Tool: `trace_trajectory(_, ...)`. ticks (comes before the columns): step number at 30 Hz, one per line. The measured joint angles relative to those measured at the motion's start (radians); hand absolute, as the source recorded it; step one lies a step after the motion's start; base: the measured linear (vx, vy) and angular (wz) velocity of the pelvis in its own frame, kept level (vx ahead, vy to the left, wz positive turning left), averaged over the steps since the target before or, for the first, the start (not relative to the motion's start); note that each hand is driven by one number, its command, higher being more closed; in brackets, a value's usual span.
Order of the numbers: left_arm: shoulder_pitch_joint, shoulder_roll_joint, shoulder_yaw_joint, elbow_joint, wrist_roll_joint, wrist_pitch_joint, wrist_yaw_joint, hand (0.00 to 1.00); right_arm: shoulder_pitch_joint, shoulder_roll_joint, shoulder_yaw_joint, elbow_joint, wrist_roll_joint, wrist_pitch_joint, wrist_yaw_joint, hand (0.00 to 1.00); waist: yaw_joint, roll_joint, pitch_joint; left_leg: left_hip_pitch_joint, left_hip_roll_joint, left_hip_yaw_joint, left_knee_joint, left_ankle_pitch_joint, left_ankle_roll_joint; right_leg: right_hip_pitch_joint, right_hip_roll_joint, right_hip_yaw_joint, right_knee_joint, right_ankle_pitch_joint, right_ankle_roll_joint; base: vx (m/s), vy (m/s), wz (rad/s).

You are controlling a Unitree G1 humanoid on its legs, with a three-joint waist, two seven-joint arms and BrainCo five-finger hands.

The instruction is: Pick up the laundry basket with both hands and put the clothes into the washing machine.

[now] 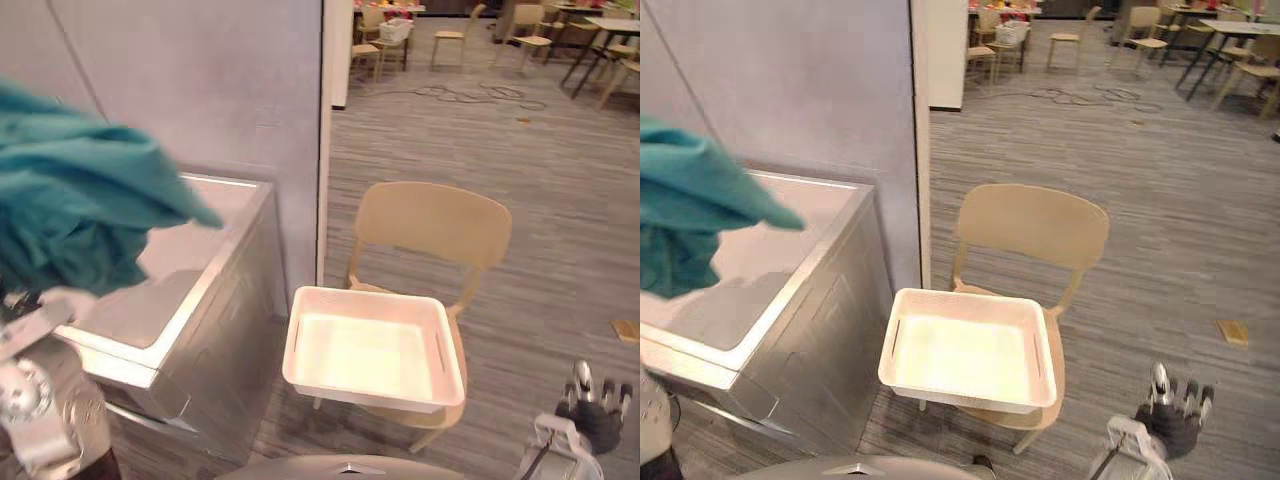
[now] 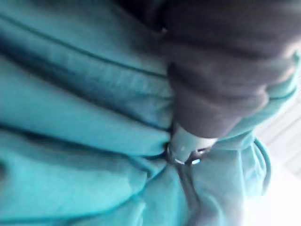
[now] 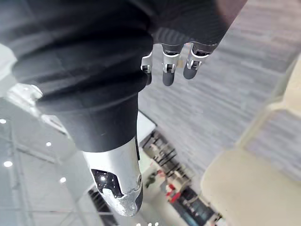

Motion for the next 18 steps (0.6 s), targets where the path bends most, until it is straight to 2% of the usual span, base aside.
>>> trace_trajectory(2, 0.101, -0.063, 0.006, 0.000, -0.022, -0.011, 0.001, 1.00, 0.016, 0.006, -0.003, 0.051, -0.001, 0.003, 0.013, 0.00, 0.013, -0.001, 0.001, 0.013, 0.004, -0.009, 0.001, -0.004, 0.003, 0.015, -0.001, -0.015, 0.019, -0.019, -0.003, -0.02, -0.011, 0.23)
trace_trajectory(4, 0.160, -0.092, -0.005, 0.000, -0.022, -0.011, 0.001, 1.00, 0.025, 0.010, -0.001, 0.082, -0.014, 0.004, 0.018, 0.00, 0.015, -0.002, 0.004, 0.018, 0.010, -0.013, 0.013, -0.013, 0.004, 0.028, -0.001, -0.027, 0.028, -0.030, -0.002, -0.03, -0.011, 0.16)
trace_trajectory(7, 0.261, -0.150, -0.054, 0.013, -0.009, -0.012, -0.001, 1.00, 0.033, 0.011, 0.018, 0.156, -0.089, 0.006, 0.021, 0.00, 0.034, 0.001, 0.003, 0.021, 0.023, -0.012, 0.052, -0.040, 0.001, 0.043, 0.003, -0.036, 0.051, -0.054, 0.003, -0.02, -0.010, 0.03)
trace_trajectory(9, 0.318, -0.190, -0.084, 0.097, -0.011, -0.012, -0.009, 1.00, 0.036, 0.011, 0.046, 0.256, -0.103, 0.009, 0.035, 0.00, 0.044, 0.002, 0.003, 0.021, 0.031, -0.016, 0.073, -0.052, -0.003, 0.048, 0.004, -0.048, 0.058, -0.065, 0.002, -0.04, -0.014, 0.11)
trace_trajectory(13, 0.328, -0.198, -0.122, 0.331, -0.013, 0.014, -0.011, 1.00, 0.034, 0.009, 0.094, 0.510, -0.118, 0.043, 0.062, 0.00, 0.062, -0.001, 0.003, 0.019, 0.038, -0.030, 0.088, -0.060, -0.009, 0.062, 0.005, -0.070, 0.065, -0.073, 0.002, -0.01, -0.014, 0.14)
trace_trajectory(14, 0.331, -0.199, -0.132, 0.392, -0.013, 0.034, -0.024, 1.00, 0.034, 0.008, 0.110, 0.611, -0.117, 0.067, 0.068, 0.00, 0.068, -0.003, 0.003, 0.017, 0.038, -0.038, 0.091, -0.061, -0.008, 0.064, 0.003, -0.078, 0.072, -0.078, 0.003, -0.01, -0.008, 0.16)
trace_trajectory(18, 0.333, -0.204, -0.164, 0.522, -0.015, 0.077, -0.058, 1.00, 0.023, 0.009, 0.160, 0.847, -0.125, 0.117, 0.084, 0.00, 0.079, -0.008, 0.005, -0.001, 0.037, -0.071, 0.111, -0.067, -0.004, 0.082, -0.003, -0.110, 0.086, -0.084, 0.005, 0.03, -0.008, 0.24)
